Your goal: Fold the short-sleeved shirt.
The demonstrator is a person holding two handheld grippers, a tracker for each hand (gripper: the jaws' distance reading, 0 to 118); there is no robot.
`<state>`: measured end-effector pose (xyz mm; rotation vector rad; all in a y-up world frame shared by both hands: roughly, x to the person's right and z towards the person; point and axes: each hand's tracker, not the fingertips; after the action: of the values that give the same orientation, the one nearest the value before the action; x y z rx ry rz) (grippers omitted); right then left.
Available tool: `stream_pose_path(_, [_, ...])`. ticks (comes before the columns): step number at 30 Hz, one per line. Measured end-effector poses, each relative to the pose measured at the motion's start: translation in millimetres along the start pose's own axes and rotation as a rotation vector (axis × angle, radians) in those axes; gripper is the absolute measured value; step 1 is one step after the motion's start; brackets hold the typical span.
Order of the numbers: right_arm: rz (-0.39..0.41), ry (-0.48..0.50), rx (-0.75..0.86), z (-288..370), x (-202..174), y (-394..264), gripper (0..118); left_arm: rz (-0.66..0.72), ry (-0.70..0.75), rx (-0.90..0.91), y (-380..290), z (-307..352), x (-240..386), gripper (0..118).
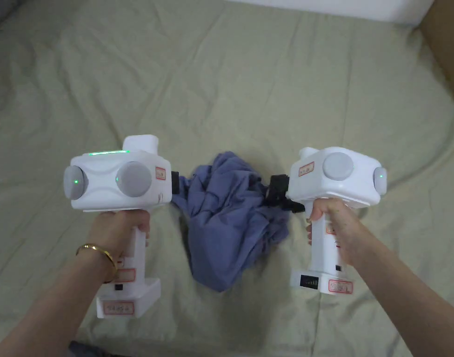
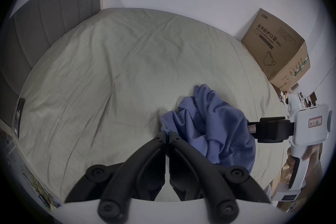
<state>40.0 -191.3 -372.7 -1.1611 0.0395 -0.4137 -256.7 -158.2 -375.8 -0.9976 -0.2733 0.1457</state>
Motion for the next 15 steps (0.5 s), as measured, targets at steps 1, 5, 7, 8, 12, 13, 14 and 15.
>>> stream_pose_path(1, [-0.023, 0.021, 0.009, 6, -3, -3, 8, 0.015, -0.002, 0.0, 0, -1, -2, 1])
stream_pose_path(5, [0.04, 0.023, 0.077, 48, 0, -3, 2, 0.079, -0.031, 0.011, 3, 7, -9, 1])
stream_pose_path(7, [0.067, 0.034, 0.147, 81, 4, -3, 2, 0.088, -0.041, 0.036, 3, 17, -9, 1])
stream_pose_path(8, [0.08, 0.045, 0.177, 102, 6, -3, 2, 0.084, -0.034, 0.062, 6, 24, -9, 1])
stream_pose_path(12, [0.109, 0.065, 0.318, 186, 15, -4, 2, 0.078, -0.033, 0.154, 19, 56, -10, 1])
stream_pose_path(13, [0.121, 0.064, 0.365, 210, 19, -2, 2, 0.097, -0.035, 0.198, 27, 71, -13, 1])
stream_pose_path(14, [0.125, 0.065, 0.406, 232, 22, -4, 2, 0.104, -0.041, 0.227, 32, 85, -15, 1])
stream_pose_path(15, [0.125, 0.067, 0.441, 251, 25, -5, 2, 0.109, -0.049, 0.263, 38, 99, -17, 1])
